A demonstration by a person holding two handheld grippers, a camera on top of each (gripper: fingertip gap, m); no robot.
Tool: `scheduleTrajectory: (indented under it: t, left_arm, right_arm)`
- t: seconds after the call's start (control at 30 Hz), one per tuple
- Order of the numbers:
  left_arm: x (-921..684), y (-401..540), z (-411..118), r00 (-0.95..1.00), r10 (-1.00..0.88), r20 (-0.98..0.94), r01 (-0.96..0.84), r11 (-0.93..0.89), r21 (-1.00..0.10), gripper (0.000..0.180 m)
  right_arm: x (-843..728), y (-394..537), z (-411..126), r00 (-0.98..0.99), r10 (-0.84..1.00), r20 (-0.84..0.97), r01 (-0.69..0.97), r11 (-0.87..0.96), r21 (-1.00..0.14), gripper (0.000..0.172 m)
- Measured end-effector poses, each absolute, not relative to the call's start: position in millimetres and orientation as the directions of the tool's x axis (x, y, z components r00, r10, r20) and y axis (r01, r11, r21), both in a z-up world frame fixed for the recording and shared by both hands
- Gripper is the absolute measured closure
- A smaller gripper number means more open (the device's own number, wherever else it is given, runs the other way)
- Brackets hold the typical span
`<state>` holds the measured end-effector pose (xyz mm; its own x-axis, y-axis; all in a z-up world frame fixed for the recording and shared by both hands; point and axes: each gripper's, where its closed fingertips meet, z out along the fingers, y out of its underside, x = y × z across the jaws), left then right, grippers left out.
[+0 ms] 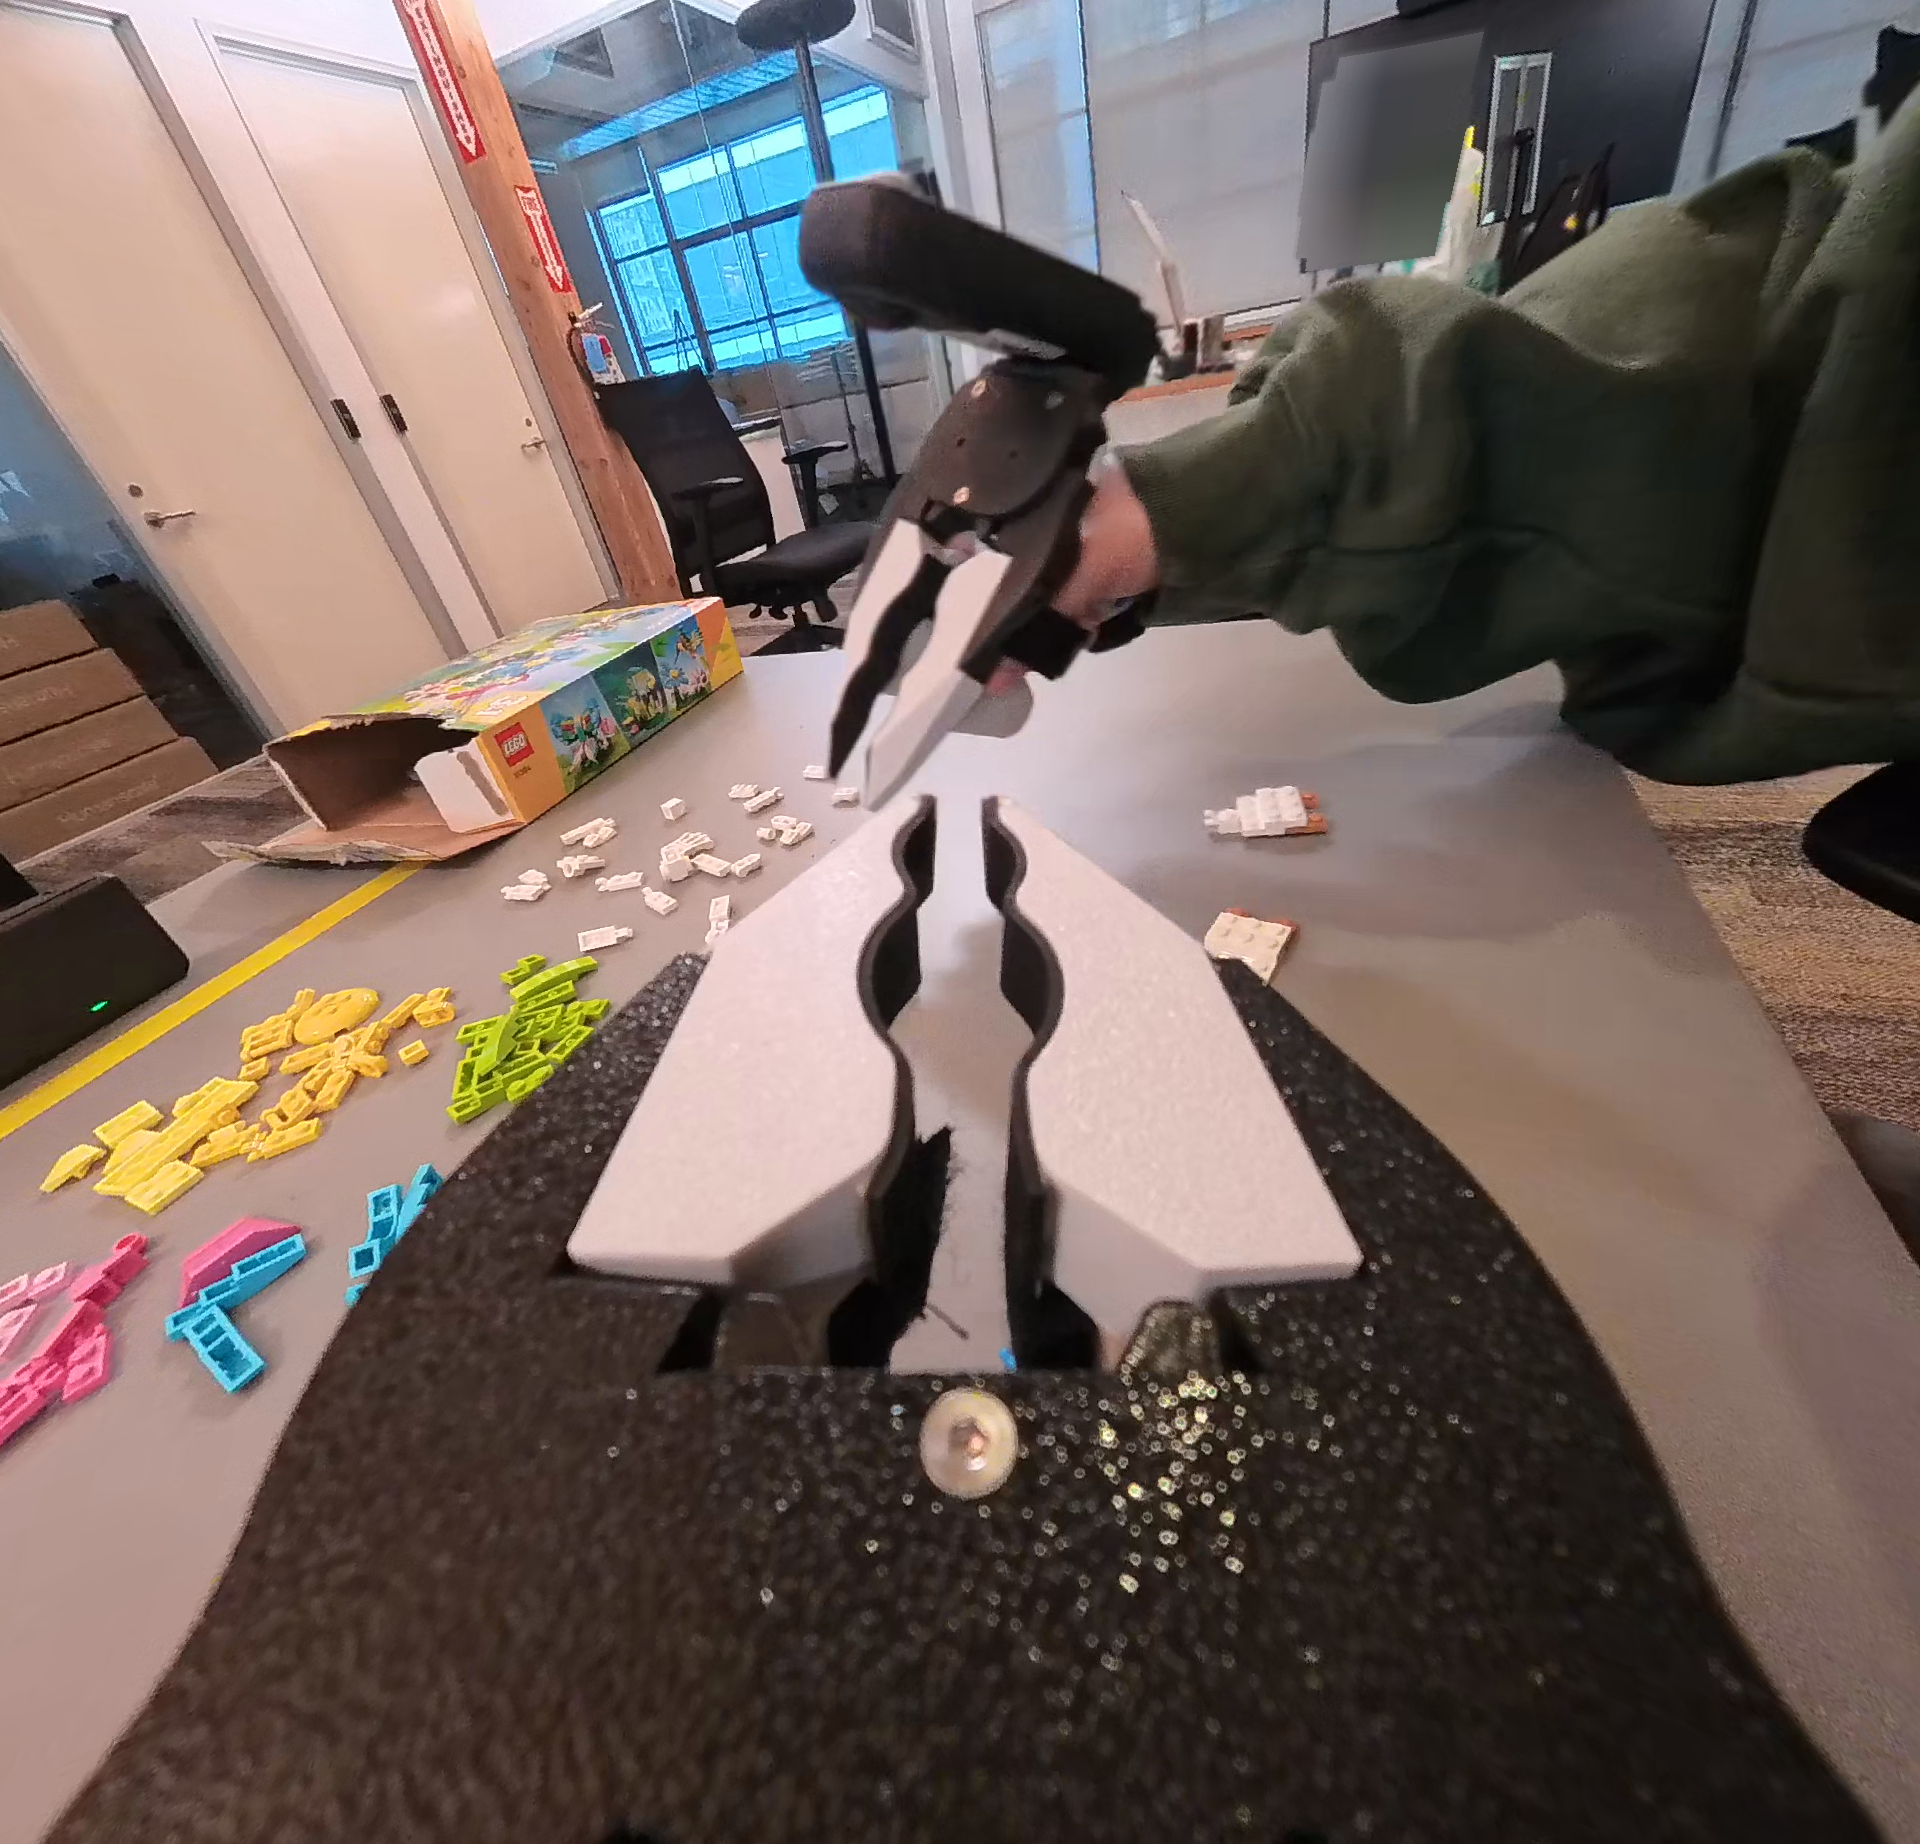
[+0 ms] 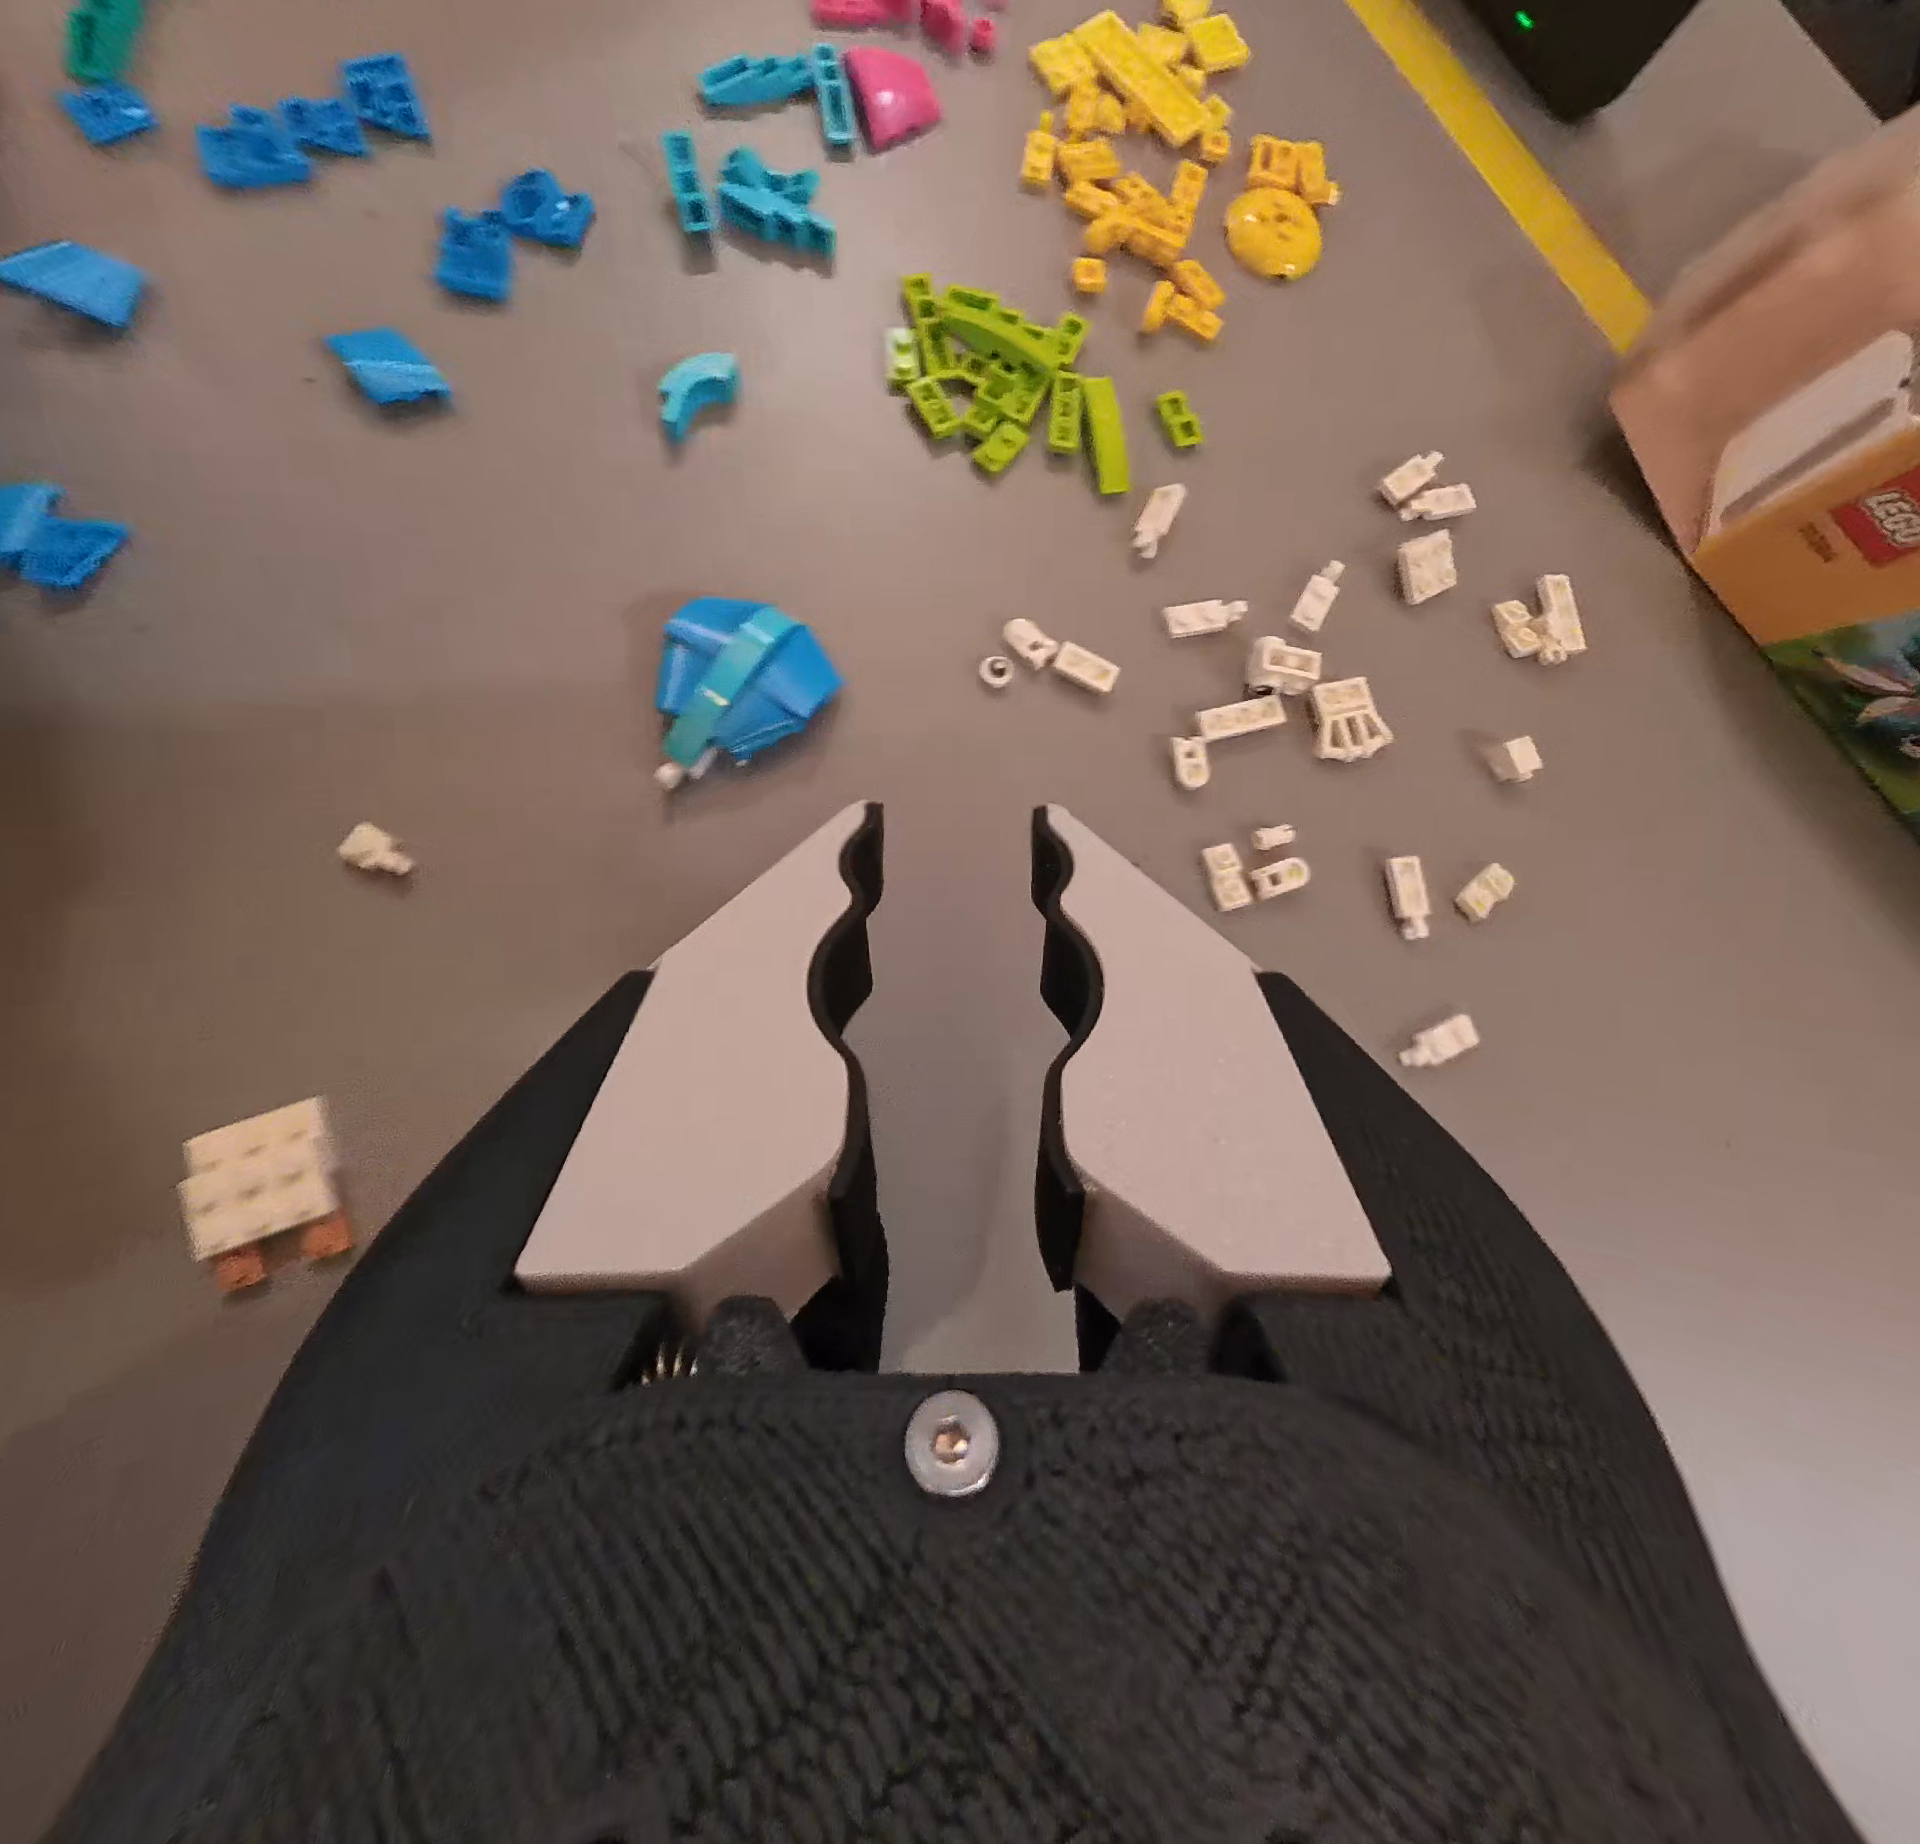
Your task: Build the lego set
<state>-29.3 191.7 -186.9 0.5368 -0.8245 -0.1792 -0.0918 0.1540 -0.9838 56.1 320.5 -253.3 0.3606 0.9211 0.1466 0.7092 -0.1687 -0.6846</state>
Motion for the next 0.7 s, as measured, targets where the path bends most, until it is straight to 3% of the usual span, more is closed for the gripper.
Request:
scheduleTrajectory:
  t: [0.03, 0.23, 0.43, 0.53, 0.7]
  left_arm:
    - [-29.3, 191.7, -186.9, 0.537, -0.825, -0.179, -0.091, 0.154, -0.984, 0.174]
    - [-32.5, 193.1, -183.1, 0.552, -0.815, -0.176, -0.078, 0.16, -0.984, 0.174]
    - [-33.4, 192.4, -180.5, 0.55, -0.817, -0.172, -0.062, 0.165, -0.984, 0.175]
    - [-31.6, 191.6, -182.4, 0.543, -0.821, -0.179, -0.072, 0.166, -0.983, 0.175]
    - [-31.4, 191.3, -183.0, 0.54, -0.821, -0.184, -0.078, 0.168, -0.983, 0.176]
  right_arm:
    - [56.9, 328.9, -255.2, 0.371, 0.918, 0.138, 0.704, -0.181, -0.686, 0.144]
    - [68.5, 370.1, -282.1, 0.396, 0.911, 0.116, 0.738, -0.241, -0.63, 0.144]
    - [67.0, 397.9, -280.3, 0.449, 0.891, 0.062, 0.665, -0.287, -0.689, 0.145]
    - [60.0, 411.2, -278.1, 0.453, 0.886, 0.101, 0.663, -0.259, -0.703, 0.156]
    - [42.1, 422.5, -279.0, 0.439, 0.895, 0.079, 0.659, -0.261, -0.706, 0.149]
